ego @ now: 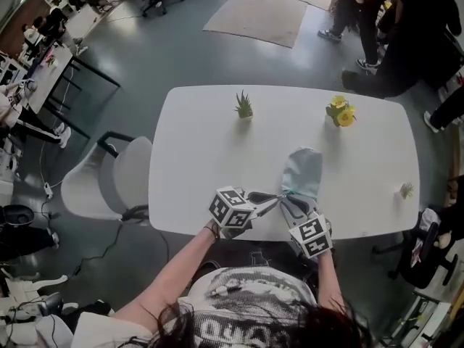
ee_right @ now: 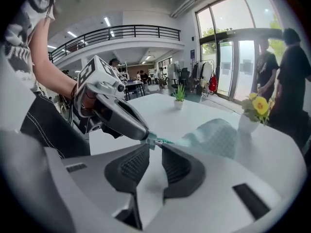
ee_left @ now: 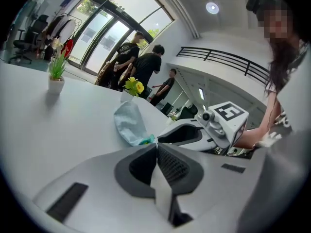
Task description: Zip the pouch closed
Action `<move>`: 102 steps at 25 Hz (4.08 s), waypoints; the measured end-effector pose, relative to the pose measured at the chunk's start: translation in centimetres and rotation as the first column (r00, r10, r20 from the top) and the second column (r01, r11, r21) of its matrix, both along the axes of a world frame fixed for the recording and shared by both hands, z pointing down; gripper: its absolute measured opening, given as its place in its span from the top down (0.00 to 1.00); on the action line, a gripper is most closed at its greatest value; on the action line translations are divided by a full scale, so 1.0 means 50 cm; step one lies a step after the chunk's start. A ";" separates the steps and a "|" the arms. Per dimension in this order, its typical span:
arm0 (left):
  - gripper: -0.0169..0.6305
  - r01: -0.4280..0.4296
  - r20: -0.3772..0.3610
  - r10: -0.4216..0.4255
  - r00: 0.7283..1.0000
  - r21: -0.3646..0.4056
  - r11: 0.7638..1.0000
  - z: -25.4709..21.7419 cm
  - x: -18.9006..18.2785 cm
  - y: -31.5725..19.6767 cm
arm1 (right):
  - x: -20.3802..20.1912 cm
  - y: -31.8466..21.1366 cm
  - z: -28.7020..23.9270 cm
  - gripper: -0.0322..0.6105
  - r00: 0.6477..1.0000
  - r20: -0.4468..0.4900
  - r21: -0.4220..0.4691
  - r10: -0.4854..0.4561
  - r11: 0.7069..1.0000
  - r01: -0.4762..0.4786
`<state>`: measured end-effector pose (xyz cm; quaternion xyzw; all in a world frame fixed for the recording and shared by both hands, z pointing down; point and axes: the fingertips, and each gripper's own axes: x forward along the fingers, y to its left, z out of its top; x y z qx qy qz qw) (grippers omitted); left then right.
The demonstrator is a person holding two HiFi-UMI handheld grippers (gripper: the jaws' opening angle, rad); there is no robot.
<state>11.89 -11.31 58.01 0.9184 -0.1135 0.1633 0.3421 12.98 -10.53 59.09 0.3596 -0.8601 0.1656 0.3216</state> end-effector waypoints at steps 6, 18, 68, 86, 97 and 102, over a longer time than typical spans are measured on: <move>0.95 -0.053 -0.012 0.053 0.999 -0.009 0.999 -0.010 0.000 0.020 | -0.011 0.005 -0.004 0.82 0.999 0.014 0.007 -0.034 0.999 0.034; 0.95 -0.104 -0.008 0.104 0.995 -0.006 0.995 -0.008 -0.001 0.044 | -0.031 0.033 0.006 0.74 0.991 0.008 0.011 -0.131 0.991 0.131; 0.95 -0.225 0.177 0.199 0.964 0.141 0.964 0.004 -0.013 0.046 | 0.055 0.014 0.028 0.94 0.938 0.192 -0.247 0.288 0.939 -0.238; 0.95 -0.092 0.195 0.062 0.979 0.150 0.984 0.001 -0.102 -0.063 | -0.007 -0.086 0.018 0.94 0.945 0.185 -0.262 0.268 0.941 -0.216; 0.95 -0.170 0.273 0.156 0.949 0.032 0.985 0.086 -0.146 -0.035 | 0.154 -0.007 0.129 0.95 0.849 0.017 -0.354 0.528 0.798 -0.488; 0.95 -0.220 0.261 0.208 0.943 0.018 0.975 0.096 -0.138 -0.039 | 0.185 -0.002 0.134 0.95 0.824 -0.022 -0.312 0.566 0.779 -0.544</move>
